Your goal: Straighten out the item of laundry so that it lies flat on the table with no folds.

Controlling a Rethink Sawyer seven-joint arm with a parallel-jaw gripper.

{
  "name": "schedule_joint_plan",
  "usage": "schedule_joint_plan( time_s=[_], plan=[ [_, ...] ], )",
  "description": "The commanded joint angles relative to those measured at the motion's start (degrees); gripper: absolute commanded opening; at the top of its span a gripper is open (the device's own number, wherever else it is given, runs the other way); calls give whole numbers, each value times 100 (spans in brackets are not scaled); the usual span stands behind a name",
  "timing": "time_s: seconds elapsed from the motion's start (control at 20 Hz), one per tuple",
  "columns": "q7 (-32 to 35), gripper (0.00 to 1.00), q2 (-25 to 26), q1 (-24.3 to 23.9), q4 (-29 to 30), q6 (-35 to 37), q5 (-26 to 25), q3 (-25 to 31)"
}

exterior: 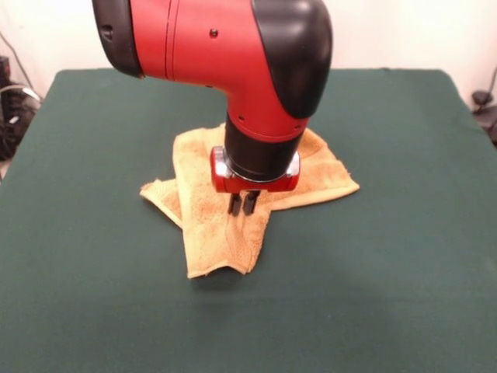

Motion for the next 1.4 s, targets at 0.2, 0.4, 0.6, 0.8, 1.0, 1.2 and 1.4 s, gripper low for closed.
schedule_joint_plan(
  time_s=[0.2,0.4,0.6,0.8,1.0,1.2,1.4],
  plan=[
    [636,0,18,197,-153,-379,247,585],
    [569,0,-1,187,-110,-420,218,593],
    [517,0,-35,159,-19,-537,186,604],
    [509,0,-48,146,25,-602,181,613],
    [535,0,-37,155,-3,-596,192,614],
    [530,0,0,163,-108,-504,207,618],
    [500,0,45,155,-225,-440,218,635]
  ],
)
